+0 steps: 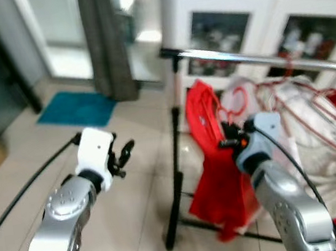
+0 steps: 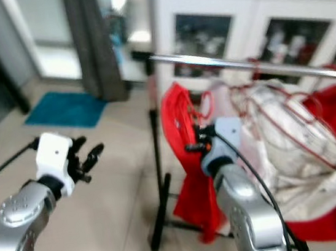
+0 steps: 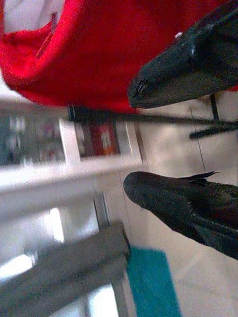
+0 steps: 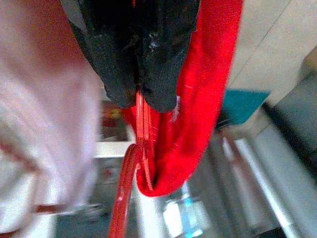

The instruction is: Hang hanger

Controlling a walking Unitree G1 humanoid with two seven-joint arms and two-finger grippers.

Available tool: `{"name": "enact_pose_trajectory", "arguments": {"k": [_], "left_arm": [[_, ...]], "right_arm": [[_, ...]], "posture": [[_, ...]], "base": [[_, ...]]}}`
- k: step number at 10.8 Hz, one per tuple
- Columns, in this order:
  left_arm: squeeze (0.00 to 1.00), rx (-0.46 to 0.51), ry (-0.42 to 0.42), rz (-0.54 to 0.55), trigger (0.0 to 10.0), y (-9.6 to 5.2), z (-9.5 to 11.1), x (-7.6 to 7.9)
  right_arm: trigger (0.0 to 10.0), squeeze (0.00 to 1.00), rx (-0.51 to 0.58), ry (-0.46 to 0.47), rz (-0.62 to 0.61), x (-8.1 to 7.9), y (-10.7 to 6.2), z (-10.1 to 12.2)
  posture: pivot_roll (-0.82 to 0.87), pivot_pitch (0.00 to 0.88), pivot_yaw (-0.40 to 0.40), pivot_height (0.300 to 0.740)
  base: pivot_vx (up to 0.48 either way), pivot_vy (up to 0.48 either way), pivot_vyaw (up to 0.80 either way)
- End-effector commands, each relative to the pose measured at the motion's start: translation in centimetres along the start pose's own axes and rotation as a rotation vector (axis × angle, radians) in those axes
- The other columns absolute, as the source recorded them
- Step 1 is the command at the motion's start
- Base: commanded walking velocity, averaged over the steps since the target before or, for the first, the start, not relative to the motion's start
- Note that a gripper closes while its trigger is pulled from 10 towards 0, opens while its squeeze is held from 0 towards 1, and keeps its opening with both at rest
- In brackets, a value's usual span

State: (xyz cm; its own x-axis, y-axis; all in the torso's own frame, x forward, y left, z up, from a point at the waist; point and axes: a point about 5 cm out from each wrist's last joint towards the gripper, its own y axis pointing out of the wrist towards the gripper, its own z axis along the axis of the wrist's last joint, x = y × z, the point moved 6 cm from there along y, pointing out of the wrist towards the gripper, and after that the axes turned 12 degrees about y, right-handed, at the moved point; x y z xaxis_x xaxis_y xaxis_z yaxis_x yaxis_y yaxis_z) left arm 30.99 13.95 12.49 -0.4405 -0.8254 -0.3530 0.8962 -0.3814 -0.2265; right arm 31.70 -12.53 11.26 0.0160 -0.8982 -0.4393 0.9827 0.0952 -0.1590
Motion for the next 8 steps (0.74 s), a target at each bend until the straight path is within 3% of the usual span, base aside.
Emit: {"name": "enact_pose_trajectory", "arguments": {"k": [1,5,8], "left_arm": [[0.0,0.012,0.004,-0.046,10.0,0.2,0.4,0.9],[0.0,0.073,0.042,-0.155,10.0,0.2,1.7,2.1],[0.0,0.141,0.057,-0.296,10.0,-0.4,4.0,3.1]], "right_arm": [[10.0,0.0,0.065,0.005,-0.038,0.9,-0.4,1.5],[10.0,0.0,0.214,-0.058,-0.029,0.2,-0.6,4.5],[10.0,0.0,0.222,-0.066,0.038,-1.5,0.8,5.9]], "posture": [[0.09,0.04,0.002,0.74],[0.1,0.04,0.009,0.74],[0.1,0.042,-0.002,0.74]], "base": [[0.349,0.0,0.0],[0.071,0.0,0.0],[0.0,0.0,0.0]]}}
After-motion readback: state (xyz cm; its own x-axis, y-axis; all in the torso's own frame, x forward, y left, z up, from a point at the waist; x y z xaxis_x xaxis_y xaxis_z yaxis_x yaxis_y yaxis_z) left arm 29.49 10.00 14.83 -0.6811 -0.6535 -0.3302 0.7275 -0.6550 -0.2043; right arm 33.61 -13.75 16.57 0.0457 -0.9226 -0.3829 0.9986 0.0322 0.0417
